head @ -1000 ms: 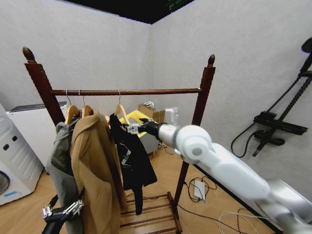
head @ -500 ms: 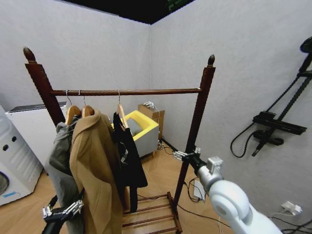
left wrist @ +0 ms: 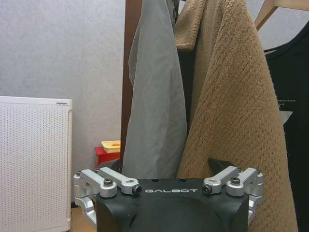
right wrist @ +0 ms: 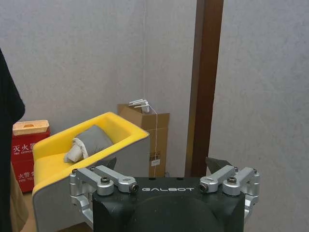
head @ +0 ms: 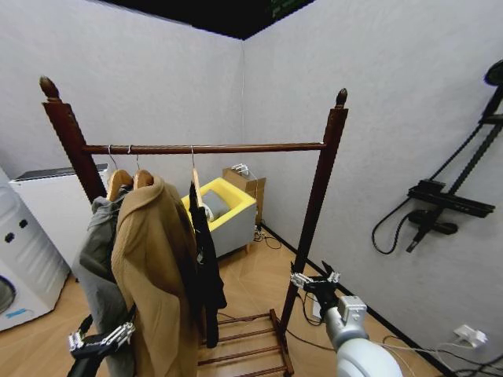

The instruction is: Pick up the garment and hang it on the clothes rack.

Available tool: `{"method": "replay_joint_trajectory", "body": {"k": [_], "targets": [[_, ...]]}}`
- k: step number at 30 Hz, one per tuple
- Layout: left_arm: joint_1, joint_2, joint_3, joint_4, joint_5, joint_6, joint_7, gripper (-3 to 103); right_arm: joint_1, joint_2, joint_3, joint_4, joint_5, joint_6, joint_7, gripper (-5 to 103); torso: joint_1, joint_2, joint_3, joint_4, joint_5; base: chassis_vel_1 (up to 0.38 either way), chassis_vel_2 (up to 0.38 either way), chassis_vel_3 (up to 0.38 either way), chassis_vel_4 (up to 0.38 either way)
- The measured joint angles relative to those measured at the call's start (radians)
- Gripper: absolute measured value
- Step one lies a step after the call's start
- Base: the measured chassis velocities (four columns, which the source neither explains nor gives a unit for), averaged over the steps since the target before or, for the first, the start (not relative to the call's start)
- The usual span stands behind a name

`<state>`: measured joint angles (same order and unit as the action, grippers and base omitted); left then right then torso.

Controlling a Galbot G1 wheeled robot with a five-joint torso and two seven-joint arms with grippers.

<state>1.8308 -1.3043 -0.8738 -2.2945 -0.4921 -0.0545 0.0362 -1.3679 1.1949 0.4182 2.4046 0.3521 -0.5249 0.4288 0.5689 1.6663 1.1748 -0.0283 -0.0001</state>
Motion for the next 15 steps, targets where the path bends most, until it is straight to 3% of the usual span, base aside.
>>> {"method": "replay_joint_trajectory", "body": {"k": [7,15], "targets": [[0.000,0.000,0.000,0.000,0.000,0.000,0.000,100,-0.001,-0.010,-0.039,-0.008,0.005,-0.001,0.010,100,0.000,0.000,0.000,0.0002,0.0000,0.079,-0.071,-0.048,0.077],[0.000,0.000,0.000,0.000,0.000,0.000,0.000,100,0.006,-0.009,-0.052,-0.019,-0.002,0.002,0.015,100,-0.001,0.000,0.000,0.0000,0.0003,0.149,-0.183,-0.161,0.146]]}}
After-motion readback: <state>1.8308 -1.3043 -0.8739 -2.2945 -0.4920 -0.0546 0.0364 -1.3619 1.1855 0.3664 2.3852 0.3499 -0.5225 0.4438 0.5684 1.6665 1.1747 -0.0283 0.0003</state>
